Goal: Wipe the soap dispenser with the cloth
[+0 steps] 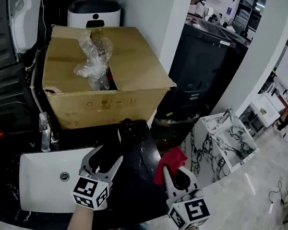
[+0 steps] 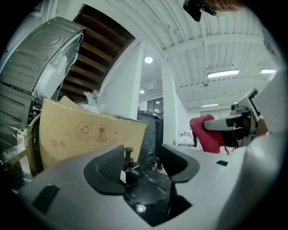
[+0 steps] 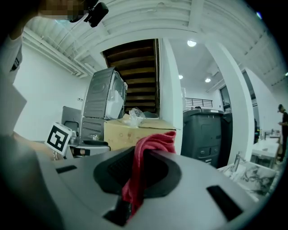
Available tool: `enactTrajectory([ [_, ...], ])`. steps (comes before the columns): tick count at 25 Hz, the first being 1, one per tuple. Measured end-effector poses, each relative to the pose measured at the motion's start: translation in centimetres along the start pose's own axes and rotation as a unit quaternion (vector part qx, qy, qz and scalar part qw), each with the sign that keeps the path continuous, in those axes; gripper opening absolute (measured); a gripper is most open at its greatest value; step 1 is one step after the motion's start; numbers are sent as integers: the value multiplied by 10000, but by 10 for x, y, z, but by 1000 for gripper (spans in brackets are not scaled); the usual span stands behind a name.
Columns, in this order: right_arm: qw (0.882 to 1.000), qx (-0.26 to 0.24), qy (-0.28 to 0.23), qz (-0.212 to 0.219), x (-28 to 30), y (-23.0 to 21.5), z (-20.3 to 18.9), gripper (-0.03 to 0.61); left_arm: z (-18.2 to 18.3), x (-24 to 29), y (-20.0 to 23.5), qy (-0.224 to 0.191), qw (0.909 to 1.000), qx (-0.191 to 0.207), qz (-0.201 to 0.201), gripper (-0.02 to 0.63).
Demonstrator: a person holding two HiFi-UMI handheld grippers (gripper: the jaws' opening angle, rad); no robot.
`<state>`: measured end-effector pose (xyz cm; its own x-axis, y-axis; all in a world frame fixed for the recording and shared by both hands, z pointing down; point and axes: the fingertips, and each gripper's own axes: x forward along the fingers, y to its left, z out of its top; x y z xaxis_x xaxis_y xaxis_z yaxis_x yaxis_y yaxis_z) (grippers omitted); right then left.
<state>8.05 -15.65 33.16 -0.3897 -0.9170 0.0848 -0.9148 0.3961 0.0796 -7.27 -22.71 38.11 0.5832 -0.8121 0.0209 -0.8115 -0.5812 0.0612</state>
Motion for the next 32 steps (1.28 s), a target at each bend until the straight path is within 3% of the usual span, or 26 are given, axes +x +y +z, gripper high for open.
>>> enactTrajectory([
  [6, 9991, 5, 85, 421, 33, -36, -8, 51, -24, 61, 15, 281, 9989, 71, 361, 251],
  [11, 9982, 98, 253, 542, 53, -63, -27, 51, -46, 111, 29, 560, 9971, 1, 509, 185],
  [16, 9962, 78, 490, 719, 66, -80, -47, 51, -65, 146, 43, 757, 9942, -56, 762, 178],
  [21, 9952, 136, 593, 762, 77, -95, -56, 51, -70, 164, 52, 749, 9929, 51, 922, 171],
  [27, 9946, 115, 662, 796, 82, -97, -60, 51, -69, 169, 57, 695, 9911, 255, 1107, 94],
  [32, 9944, 85, 637, 842, 78, -87, -56, 51, -66, 158, 51, 691, 9926, 19, 996, 92],
])
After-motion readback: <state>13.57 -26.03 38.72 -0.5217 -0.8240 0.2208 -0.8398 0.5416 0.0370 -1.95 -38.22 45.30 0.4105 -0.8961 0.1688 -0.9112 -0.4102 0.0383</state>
